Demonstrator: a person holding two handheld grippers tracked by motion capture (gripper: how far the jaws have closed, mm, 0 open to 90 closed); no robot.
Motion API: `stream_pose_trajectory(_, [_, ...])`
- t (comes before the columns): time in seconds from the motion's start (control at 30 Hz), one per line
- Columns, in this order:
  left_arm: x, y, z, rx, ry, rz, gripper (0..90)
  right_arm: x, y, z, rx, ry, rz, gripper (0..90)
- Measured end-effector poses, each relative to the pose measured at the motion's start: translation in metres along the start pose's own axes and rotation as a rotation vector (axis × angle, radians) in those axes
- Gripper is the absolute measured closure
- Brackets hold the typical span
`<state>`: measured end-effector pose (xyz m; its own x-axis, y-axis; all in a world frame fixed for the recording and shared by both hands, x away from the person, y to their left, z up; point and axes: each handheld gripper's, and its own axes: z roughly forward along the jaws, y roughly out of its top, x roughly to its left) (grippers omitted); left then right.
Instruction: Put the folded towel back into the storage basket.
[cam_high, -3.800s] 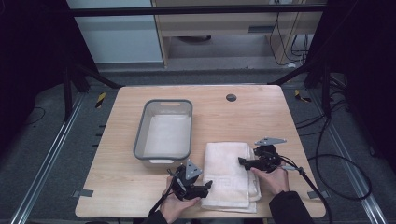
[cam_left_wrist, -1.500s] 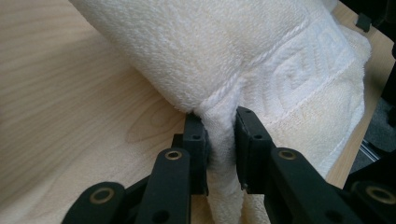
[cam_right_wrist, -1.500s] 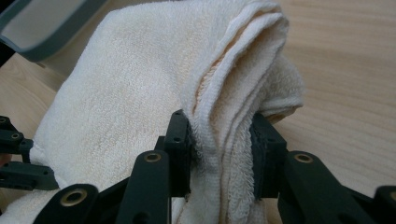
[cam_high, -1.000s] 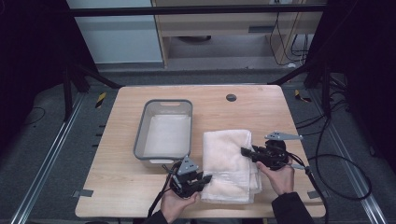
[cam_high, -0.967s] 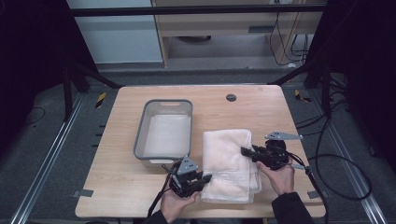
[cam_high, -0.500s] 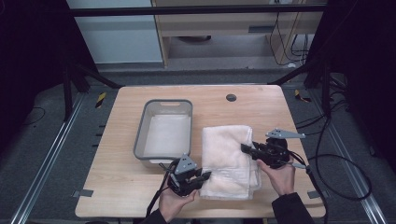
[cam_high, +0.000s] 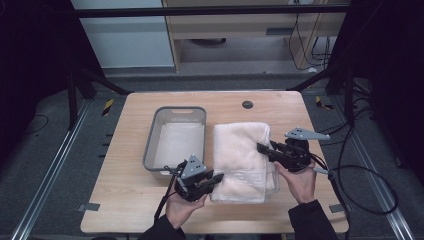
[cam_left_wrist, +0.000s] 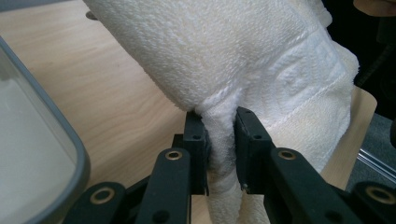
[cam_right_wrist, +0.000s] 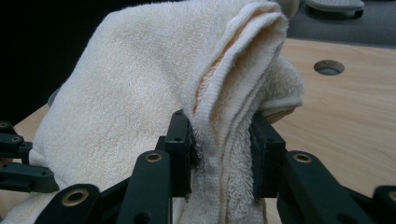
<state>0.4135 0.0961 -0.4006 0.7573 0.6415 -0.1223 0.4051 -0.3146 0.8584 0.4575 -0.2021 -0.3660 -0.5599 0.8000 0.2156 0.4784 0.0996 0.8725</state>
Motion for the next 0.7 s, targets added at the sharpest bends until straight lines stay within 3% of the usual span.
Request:
stream_pose_trajectory(0.3, [0.010,0.013,-0.014,-0.042,0.015,0.005,75.9,0.011,0.023,0.002,-0.037,-0.008,-0.034,65.9])
stream_pose_trajectory(0.7, [0.021,0.019,-0.024,-0.068,0.033,-0.013,75.9,0.022,0.039,0.012,-0.052,-0.016,-0.065,66.1])
